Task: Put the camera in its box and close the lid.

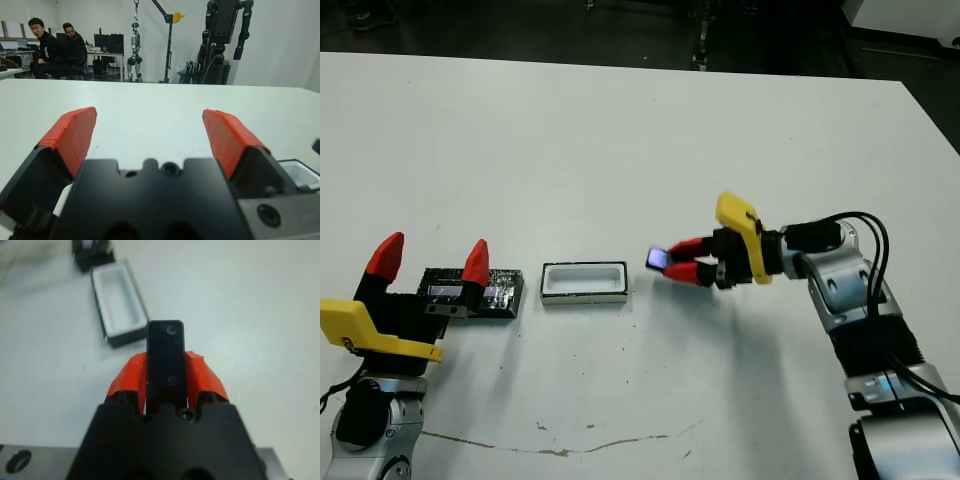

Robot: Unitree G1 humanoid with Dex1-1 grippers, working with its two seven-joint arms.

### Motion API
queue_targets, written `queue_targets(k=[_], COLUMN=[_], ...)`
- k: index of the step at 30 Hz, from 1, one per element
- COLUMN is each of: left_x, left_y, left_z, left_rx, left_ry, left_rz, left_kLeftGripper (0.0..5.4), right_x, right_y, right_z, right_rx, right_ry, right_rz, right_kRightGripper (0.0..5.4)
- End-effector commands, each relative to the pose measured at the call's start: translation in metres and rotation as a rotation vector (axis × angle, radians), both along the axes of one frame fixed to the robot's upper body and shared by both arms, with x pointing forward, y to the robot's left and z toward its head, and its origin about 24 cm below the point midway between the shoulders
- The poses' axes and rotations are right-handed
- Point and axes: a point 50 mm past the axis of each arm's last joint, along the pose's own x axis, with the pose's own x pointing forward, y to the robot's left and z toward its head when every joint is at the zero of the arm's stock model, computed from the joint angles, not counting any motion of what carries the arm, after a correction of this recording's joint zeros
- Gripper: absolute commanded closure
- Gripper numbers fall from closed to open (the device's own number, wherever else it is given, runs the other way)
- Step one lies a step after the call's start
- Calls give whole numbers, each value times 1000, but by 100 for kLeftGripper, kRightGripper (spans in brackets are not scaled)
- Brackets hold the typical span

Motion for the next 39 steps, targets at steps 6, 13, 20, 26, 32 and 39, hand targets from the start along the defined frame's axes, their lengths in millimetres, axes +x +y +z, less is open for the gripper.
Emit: queue_targets(k=[6,13,20,26,32,39], left_x=[-2,-1,-1,0,1,0], left_y=[0,0,2,4,3,2], left_z=[-3,-1,1,1,2,2], left_rx=[5,3,14,-7,-2,-3], left_ry=[21,16,1,-6,-12,-2], left_rz=[10,13,42,39,41,37], left_kLeftGripper=[0,0,0,0,0,0], right_x=[14,18,16,15,13,8], right_y=[24,58,86,103,111,120], right_z=[18,19,12,7,6,7], right_rx=[29,-8,9,11,-33,-97], right_ry=[-28,-24,28,31,25,-10], right_rz=[-31,60,126,193,210,233], right_kRightGripper=[373,373,373,373,373,373])
